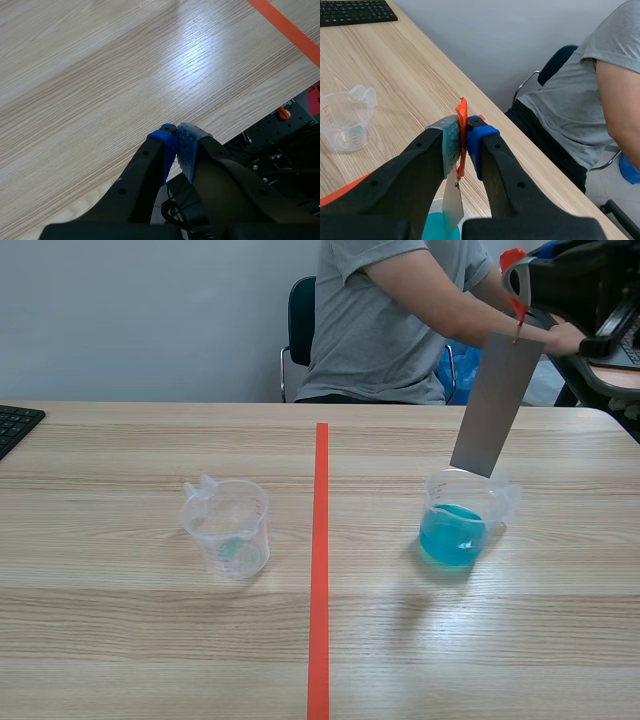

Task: Do the redox reaction experiment.
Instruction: 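Lower the plate into the blue solution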

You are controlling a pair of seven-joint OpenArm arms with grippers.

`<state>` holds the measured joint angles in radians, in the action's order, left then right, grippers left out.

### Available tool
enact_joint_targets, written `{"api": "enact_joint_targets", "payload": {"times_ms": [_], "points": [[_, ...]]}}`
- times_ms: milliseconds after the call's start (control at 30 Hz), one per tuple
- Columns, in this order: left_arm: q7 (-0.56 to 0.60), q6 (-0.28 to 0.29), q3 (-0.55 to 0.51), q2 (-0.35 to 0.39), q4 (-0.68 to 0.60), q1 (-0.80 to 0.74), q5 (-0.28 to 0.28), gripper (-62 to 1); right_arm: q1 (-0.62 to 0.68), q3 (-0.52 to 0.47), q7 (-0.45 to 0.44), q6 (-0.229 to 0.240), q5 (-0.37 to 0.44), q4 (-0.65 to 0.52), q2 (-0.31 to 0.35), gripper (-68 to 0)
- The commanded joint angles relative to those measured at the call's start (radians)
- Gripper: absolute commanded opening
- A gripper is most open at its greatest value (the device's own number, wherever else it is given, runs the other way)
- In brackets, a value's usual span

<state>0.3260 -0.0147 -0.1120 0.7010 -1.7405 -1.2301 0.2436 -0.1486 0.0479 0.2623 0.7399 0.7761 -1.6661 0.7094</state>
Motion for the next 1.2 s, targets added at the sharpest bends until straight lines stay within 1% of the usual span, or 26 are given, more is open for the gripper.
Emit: {"api": "enact_joint_targets", "payload": {"times_ms": [0,233,400,600,667,800,1033,1167], "points": [[0.013,0.002,0.003,-0.008,-0.018,0.003,0.0,-57.8,-0.012,0.0,-0.011,0.006,0.002,-0.011,-0.012,-66.4],[0.014,0.002,0.003,-0.008,-0.018,0.003,0.0,-57.8,-0.012,0.026,-0.01,0.006,-0.046,0.013,-0.057,-66.4],[0.014,0.002,0.003,-0.008,-0.018,0.003,0.0,-57.8,-0.012,0.047,-0.019,0.006,-0.086,0.061,-0.089,-66.4],[0.014,0.002,0.003,-0.008,-0.018,0.003,0.0,-57.8,-0.012,0.053,-0.051,0.006,-0.149,0.141,-0.123,-66.4],[0.014,0.002,0.003,-0.008,-0.018,0.003,0.0,-57.8,-0.012,0.067,-0.072,0.006,-0.185,0.174,-0.137,-66.4],[0.014,0.002,0.003,-0.008,-0.018,0.003,0.0,-57.8,-0.013,0.09,-0.14,0.006,-0.257,0.24,-0.155,-66.4],[0.014,0.002,0.003,-0.008,-0.018,0.003,0.0,-57.8,-0.013,0.098,-0.226,0.006,-0.333,0.314,-0.156,-66.4],[0.014,0.002,0.003,-0.008,-0.018,0.003,0.0,-57.8,-0.013,0.098,-0.246,0.006,-0.375,0.333,-0.165,-66.4]]}}
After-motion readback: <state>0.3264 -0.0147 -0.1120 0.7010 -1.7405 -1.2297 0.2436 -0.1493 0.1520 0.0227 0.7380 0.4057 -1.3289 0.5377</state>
